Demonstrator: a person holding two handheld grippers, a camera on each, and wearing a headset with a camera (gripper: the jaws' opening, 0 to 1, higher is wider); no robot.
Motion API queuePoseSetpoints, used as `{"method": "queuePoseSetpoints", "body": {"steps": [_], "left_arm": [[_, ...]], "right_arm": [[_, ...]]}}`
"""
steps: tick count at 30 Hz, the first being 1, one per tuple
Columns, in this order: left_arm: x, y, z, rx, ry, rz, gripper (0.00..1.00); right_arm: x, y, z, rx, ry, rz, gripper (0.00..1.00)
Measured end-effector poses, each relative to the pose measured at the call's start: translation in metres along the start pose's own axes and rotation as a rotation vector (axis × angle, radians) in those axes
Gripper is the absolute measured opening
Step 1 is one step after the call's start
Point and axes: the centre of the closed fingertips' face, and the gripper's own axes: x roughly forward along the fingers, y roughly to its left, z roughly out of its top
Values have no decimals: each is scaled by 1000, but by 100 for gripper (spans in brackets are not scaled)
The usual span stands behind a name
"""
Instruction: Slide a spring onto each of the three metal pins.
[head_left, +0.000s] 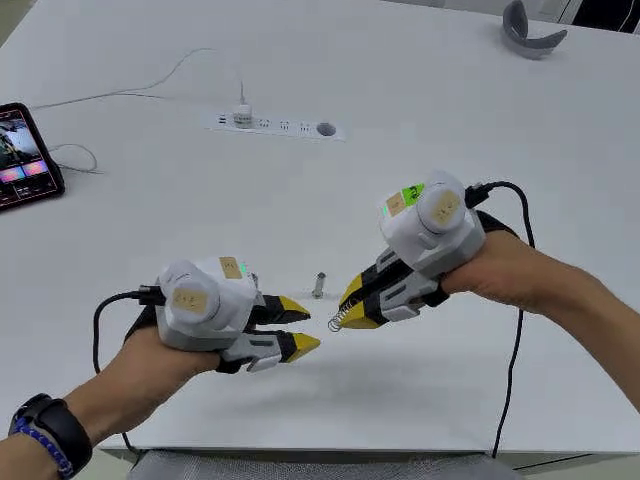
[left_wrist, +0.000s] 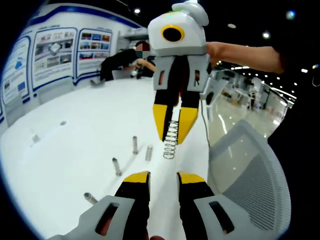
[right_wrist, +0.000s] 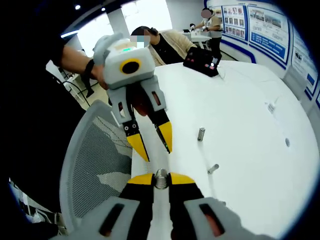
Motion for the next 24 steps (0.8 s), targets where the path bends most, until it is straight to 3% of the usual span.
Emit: {"method": "queuePoseSetpoints", "body": {"steps": [11,24], "left_arm": [[-18,19,-15,-47,7,83,29],[-41,42,-31,-105,9,186,39]], "right_arm": [[0,-8,-10,32,9,-21,12],[4,-30,-24,53,50,-76,12]]}}
